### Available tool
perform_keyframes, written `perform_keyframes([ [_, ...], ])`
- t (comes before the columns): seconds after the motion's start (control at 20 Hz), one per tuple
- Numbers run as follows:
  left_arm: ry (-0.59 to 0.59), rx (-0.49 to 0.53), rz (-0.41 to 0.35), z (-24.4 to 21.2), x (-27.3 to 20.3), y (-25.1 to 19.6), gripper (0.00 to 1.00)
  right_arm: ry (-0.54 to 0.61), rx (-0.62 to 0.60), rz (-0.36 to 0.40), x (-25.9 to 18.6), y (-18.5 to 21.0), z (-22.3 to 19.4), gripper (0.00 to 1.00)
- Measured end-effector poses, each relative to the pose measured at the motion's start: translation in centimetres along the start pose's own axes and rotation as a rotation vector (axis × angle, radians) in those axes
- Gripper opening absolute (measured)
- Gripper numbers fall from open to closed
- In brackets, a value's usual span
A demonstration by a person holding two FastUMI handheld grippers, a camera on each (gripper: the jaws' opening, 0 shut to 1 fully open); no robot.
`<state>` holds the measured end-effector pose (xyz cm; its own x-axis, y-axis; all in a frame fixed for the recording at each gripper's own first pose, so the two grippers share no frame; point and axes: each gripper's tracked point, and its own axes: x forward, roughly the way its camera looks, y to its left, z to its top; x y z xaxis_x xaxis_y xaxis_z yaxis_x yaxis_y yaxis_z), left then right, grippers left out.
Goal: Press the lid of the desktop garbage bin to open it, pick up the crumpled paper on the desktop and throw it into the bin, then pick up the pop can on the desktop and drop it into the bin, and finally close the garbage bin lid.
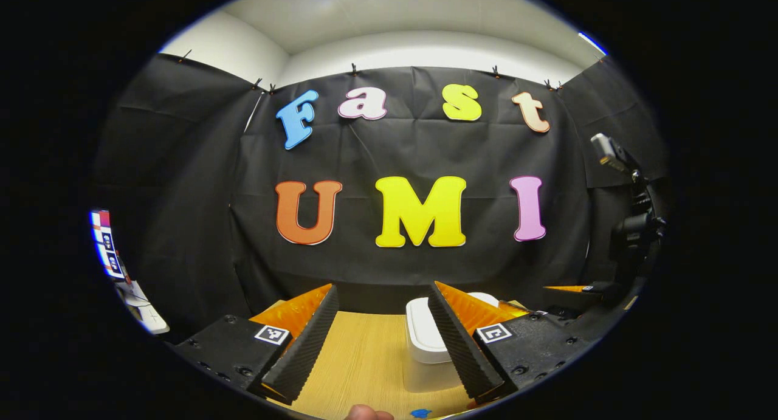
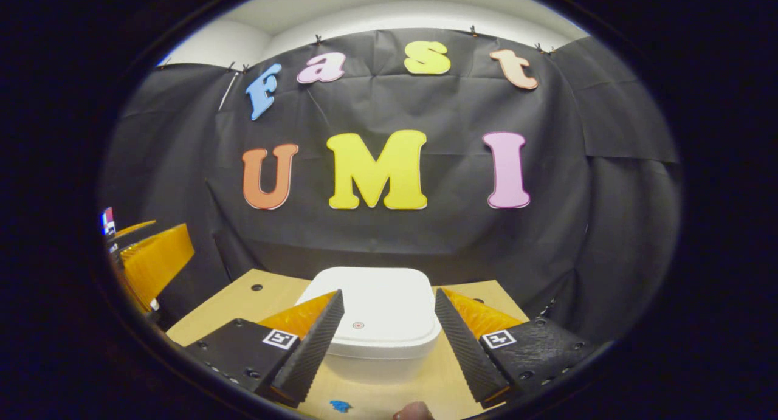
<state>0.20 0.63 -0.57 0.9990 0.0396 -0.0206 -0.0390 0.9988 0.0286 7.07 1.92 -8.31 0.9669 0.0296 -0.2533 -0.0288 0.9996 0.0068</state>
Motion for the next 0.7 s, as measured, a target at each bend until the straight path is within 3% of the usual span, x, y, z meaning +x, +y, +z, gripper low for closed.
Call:
perform_keyframes([
  [0.1,0.001,-0.001,0.006,0.0,0.0,0.1,0.96,0.026,-0.010,-0.001,0.9,0.0,-0.8,0.90],
  [0.15,0.003,0.000,0.009,0.0,0.0,0.1,0.96,0.041,-0.013,0.002,1.0,0.2,-1.1,0.76],
  [0.2,0.004,0.001,0.013,-0.1,0.0,0.4,0.96,0.056,-0.011,0.008,1.5,0.4,-1.4,0.73],
  [0.3,0.004,0.003,0.022,-0.1,0.3,0.8,0.96,0.072,-0.016,0.009,1.9,0.4,-1.8,0.58],
  [0.45,0.010,0.006,0.026,-0.4,0.2,0.8,0.96,0.089,-0.033,0.008,2.5,0.5,-2.4,0.30],
  [0.55,0.015,0.012,0.029,-0.6,0.2,0.9,0.96,0.105,-0.039,0.013,1.9,0.6,-2.6,0.23],
  [0.6,0.015,0.014,0.030,-0.6,0.2,1.0,0.96,0.105,-0.039,0.017,3.6,0.5,-3.4,0.01],
  [0.7,0.017,0.017,0.032,-0.7,0.2,1.1,0.96,0.113,-0.055,0.021,3.1,0.8,-3.4,0.02],
])
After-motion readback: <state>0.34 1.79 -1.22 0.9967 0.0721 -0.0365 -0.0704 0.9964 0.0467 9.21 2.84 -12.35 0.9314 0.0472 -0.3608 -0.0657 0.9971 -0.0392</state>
